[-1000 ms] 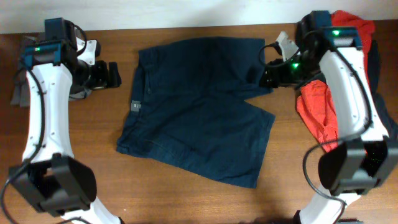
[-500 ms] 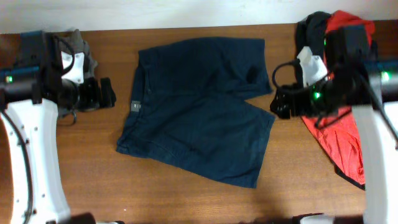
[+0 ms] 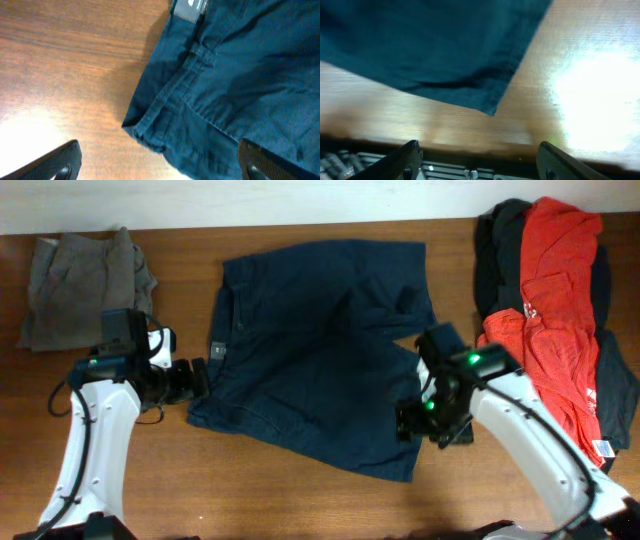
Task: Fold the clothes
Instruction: 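Move both grippers to the bottom corners of the shorts and grasp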
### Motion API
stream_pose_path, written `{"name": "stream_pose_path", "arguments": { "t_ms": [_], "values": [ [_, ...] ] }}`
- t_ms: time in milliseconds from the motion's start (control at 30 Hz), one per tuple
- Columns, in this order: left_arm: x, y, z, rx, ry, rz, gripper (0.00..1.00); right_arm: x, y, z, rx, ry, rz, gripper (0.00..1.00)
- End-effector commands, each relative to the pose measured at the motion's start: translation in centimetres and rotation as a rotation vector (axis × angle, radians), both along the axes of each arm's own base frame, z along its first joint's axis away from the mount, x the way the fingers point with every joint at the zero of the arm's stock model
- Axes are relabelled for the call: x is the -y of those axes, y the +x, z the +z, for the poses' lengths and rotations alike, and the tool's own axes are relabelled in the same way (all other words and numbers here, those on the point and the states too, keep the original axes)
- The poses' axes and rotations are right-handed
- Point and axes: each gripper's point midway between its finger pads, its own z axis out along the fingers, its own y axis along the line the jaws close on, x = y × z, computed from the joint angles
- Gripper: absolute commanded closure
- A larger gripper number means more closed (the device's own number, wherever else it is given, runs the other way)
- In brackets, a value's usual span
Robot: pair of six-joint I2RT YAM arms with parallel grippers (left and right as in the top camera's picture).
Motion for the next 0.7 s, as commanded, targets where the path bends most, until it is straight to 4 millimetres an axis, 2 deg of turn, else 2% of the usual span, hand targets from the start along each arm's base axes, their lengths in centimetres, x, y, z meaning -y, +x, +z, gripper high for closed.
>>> {"name": "stream_pose_path", "arguments": {
  "t_ms": [0, 133, 333, 500, 667],
  "values": [
    [-0.1, 0.3, -1.3, 0.04, 0.039, -0.094, 0.01, 0.3, -1.6, -2.4, -0.038, -0.016, -0.039, 0.22],
    [0.1, -0.2, -3.3, 0.042, 0.039, -0.12, 0.01, -0.3, -2.7, -4.2, -0.067, 0.035, -0.044, 0.23],
    [0.8, -1.3, -5.8, 0.03, 0.027, -0.129, 0.01, -0.6, -1.8, -5.4, -0.017, 0.054, -0.046, 0.27],
    [1.7, -1.0, -7.4, 0.055, 0.026, -0.149, 0.01, -0.8, -1.3, -6.0, 0.015, 0.065, -0.045, 0.29],
    [2.1, -1.3, -9.1, 0.002, 0.018, -0.159, 0.01, -0.6, -2.1, -7.2, -0.003, 0.063, -0.062, 0.36]
  ]
}}
